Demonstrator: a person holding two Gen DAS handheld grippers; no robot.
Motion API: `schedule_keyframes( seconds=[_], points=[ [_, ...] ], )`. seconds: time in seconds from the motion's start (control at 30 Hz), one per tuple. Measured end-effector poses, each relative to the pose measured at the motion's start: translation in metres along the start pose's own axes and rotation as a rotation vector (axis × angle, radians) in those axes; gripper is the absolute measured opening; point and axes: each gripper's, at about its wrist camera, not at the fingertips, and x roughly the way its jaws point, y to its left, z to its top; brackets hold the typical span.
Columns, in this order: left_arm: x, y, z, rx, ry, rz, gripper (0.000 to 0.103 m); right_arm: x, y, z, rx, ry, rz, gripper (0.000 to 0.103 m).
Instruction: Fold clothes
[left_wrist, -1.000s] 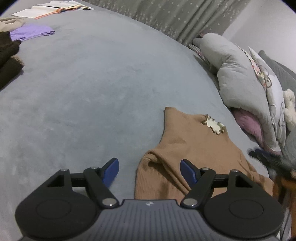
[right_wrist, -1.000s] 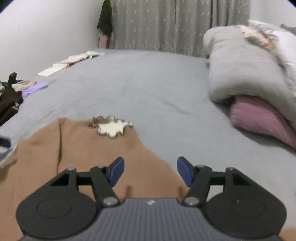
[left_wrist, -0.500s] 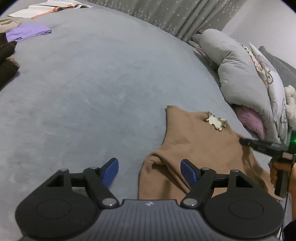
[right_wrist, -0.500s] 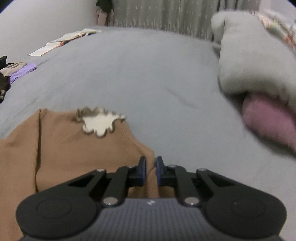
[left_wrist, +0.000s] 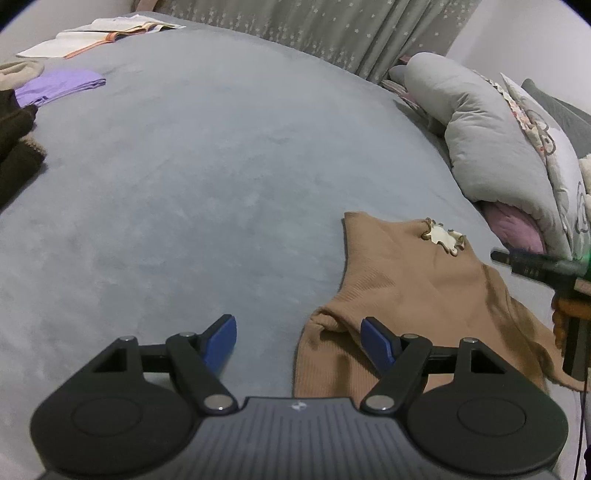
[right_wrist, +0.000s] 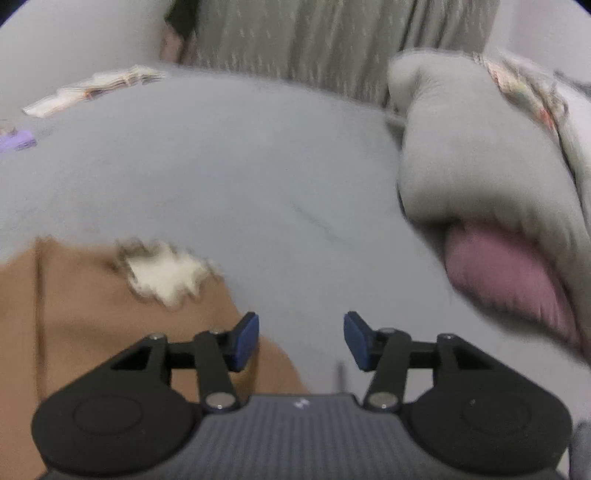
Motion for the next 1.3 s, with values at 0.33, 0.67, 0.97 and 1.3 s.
schedule_keyframes(
  seconds=[0.33, 0.67, 0.97, 1.3],
  points=[
    [0.0, 0.003, 0.002, -0.005, 0.022, 0.0, 0.073, 0.012, 0.142, 0.047, -0.298, -0.004, 0.34, 0.057],
    [-0.005, 0.016, 0.009, -0.06, 0.024, -0.024, 0.073, 0.045, 0.19, 0.063, -0.269, 0.146, 0.402, 0.02],
    [-0.013, 0.033, 0.018, -0.132, 0.0, -0.026, 0.073, 0.042, 0.194, 0.059, -0.284, 0.13, 0.346, 0.004],
    [-0.007, 0.026, 0.014, -0.086, 0.019, -0.029, 0.074, 0.045, 0.188, 0.056, -0.163, 0.032, 0.352, 0.002]
  ],
)
